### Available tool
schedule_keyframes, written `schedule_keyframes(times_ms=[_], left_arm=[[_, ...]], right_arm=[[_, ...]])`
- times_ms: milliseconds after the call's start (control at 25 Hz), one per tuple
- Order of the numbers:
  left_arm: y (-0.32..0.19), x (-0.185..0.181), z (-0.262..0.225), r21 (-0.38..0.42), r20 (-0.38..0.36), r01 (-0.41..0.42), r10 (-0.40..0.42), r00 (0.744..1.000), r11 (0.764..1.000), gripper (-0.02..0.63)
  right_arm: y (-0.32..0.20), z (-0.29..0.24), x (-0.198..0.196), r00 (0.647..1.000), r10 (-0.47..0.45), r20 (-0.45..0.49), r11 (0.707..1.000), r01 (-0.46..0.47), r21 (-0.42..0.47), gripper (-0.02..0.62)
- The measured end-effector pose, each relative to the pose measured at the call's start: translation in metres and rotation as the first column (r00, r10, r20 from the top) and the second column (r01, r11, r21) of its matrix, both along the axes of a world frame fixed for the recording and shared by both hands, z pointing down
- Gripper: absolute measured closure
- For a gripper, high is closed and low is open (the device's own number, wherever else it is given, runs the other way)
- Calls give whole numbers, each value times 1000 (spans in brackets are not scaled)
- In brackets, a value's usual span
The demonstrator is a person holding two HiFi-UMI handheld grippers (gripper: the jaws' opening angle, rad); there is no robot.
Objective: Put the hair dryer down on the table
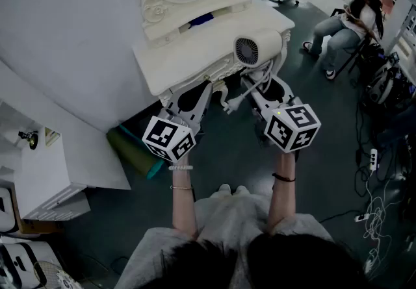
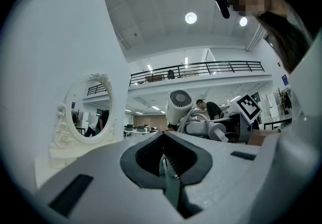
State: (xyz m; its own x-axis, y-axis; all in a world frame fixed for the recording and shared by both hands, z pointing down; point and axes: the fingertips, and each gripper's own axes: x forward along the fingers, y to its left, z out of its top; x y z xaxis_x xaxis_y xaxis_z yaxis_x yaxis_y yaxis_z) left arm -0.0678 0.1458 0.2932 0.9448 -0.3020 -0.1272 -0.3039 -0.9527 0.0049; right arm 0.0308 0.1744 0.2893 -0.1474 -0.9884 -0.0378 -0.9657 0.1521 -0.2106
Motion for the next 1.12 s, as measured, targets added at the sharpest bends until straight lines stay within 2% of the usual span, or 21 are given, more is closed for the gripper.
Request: schedule_keyframes(times_ms=[360, 560, 1120], left_arm=[[8, 16, 6, -18, 4, 18, -18, 1000, 1000, 601], [14, 20, 9, -27, -1, 54, -54, 999, 998, 601], [-29, 10, 43, -73, 49, 161, -158, 986, 984, 601]], right_arm=[[9, 8, 16, 1000, -14, 5, 1000, 14, -21, 410], [11, 12, 25, 1000, -26, 3, 999, 26, -36, 410], [-47, 39, 24, 991, -118, 60, 989, 123, -87, 410]])
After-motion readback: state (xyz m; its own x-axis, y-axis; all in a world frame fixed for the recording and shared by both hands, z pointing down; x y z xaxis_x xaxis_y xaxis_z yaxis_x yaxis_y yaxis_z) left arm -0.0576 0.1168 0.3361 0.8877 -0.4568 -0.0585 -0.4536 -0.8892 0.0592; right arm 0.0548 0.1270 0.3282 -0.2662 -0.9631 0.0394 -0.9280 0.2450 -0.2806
